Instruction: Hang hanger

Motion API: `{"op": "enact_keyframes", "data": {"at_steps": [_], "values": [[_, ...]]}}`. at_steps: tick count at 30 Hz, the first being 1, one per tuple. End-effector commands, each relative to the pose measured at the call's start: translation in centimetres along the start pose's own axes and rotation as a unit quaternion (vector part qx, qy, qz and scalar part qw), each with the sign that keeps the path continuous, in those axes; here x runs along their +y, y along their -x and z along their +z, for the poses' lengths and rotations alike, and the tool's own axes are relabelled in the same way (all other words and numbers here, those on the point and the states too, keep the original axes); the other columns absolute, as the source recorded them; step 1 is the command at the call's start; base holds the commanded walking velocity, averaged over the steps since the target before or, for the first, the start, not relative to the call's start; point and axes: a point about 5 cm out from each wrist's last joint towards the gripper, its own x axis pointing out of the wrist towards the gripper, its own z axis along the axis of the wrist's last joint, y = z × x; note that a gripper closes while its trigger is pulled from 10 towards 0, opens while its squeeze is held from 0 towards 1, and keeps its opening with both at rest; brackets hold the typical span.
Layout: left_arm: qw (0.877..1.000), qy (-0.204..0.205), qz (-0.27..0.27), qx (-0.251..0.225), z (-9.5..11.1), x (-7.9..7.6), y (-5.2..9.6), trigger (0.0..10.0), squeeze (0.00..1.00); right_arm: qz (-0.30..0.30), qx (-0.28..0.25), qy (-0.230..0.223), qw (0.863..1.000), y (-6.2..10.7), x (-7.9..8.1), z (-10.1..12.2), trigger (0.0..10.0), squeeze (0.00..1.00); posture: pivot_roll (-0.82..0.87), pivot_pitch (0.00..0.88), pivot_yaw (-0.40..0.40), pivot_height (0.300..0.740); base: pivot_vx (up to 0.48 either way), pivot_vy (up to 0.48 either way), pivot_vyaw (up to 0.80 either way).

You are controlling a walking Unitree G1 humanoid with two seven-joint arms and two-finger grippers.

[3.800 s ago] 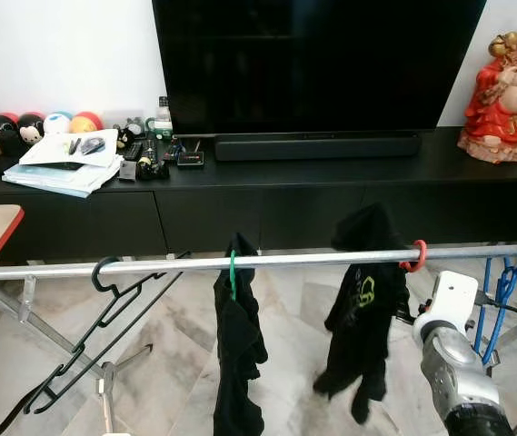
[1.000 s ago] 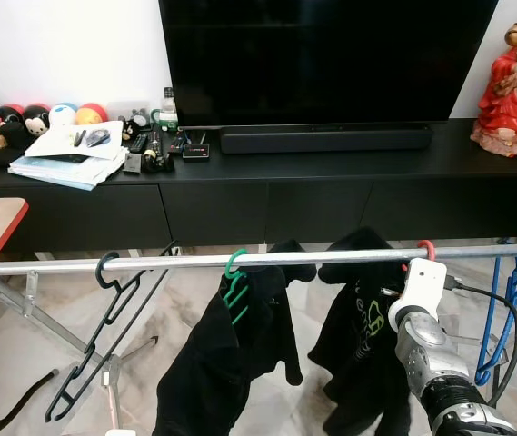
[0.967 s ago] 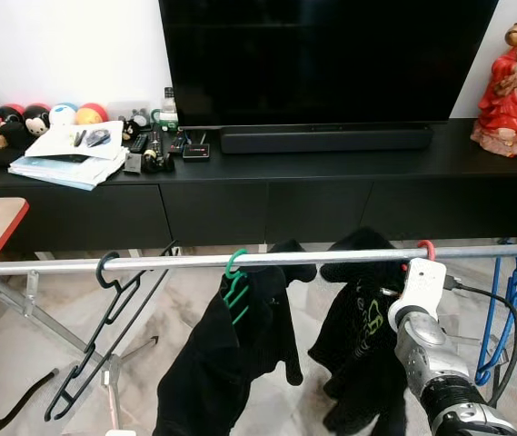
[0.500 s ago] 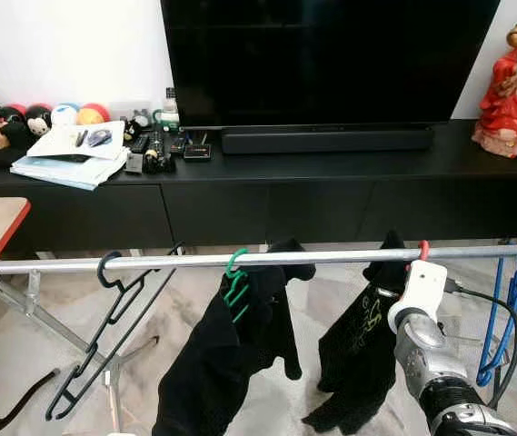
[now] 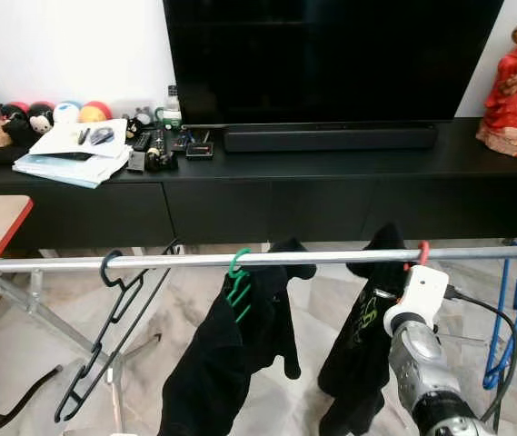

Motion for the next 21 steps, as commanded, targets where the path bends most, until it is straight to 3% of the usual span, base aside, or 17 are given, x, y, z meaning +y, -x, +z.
{"op": "enact_keyframes", "data": {"at_steps": [1, 6, 11, 13, 14, 15, 16, 19, 21], "values": [[1.000, -0.002, 0.004, 0.010, -0.6, 0.2, 0.1, 10.0, 0.00, 0.009, -0.066, -0.004, 0.998, -0.1, 0.3, 2.2, 0.0, 0.00, 0.04, 0.056, 0.025, 0.740, 0.000, 0.000, 0.00], [1.000, -0.002, 0.004, 0.010, -0.7, 0.2, 0.1, 10.0, 0.00, 0.016, -0.138, -0.013, 0.990, 1.3, -0.5, 2.6, 0.0, 0.00, 0.04, 0.054, 0.026, 0.740, 0.000, 0.000, 0.00], [1.000, -0.005, 0.001, 0.012, -0.8, -0.2, 0.1, 10.0, 0.00, 0.015, -0.161, -0.014, 0.987, 2.6, -1.4, 1.9, 0.3, 0.00, 0.03, 0.054, 0.024, 0.740, 0.000, 0.000, 0.00], [1.000, -0.005, 0.000, 0.012, -0.8, -0.2, 0.1, 10.0, 0.00, 0.015, -0.160, -0.012, 0.987, 3.3, -1.7, 1.2, 2.4, 0.00, 0.03, 0.054, 0.024, 0.740, 0.000, 0.000, 0.00], [1.000, -0.005, 0.000, 0.012, -0.8, -0.2, 0.1, 10.0, 0.00, 0.013, -0.156, -0.011, 0.988, 3.7, -1.9, 0.6, 4.8, 0.00, 0.03, 0.052, 0.021, 0.740, 0.000, 0.000, 0.00], [1.000, -0.005, 0.000, 0.012, -0.8, -0.2, 0.1, 10.0, 0.00, 0.011, -0.152, -0.010, 0.988, 4.0, -2.0, 0.3, 4.8, 0.00, 0.03, 0.052, 0.021, 0.740, 0.000, 0.000, 0.00], [1.000, -0.005, 0.000, 0.012, -0.8, -0.2, 0.1, 10.0, 0.00, 0.006, -0.138, -0.008, 0.990, 4.5, -2.3, -0.7, 10.0, 0.00, 0.03, 0.052, 0.021, 0.740, 0.000, 0.000, 0.00], [1.000, -0.005, 0.001, 0.012, -0.8, 0.0, 0.1, 10.0, 0.00, 0.008, -0.085, 0.008, 0.996, 6.5, -2.8, -4.2, 10.0, 0.00, 0.03, 0.049, 0.022, 0.740, 0.000, 0.000, 0.00], [1.000, -0.005, 0.001, 0.013, -0.9, 0.1, 0.2, 10.0, 0.00, 0.010, -0.069, 0.016, 0.997, 7.0, -2.9, -5.2, 10.0, 0.00, 0.03, 0.049, 0.022, 0.740, 0.000, 0.000, 0.00]]}}
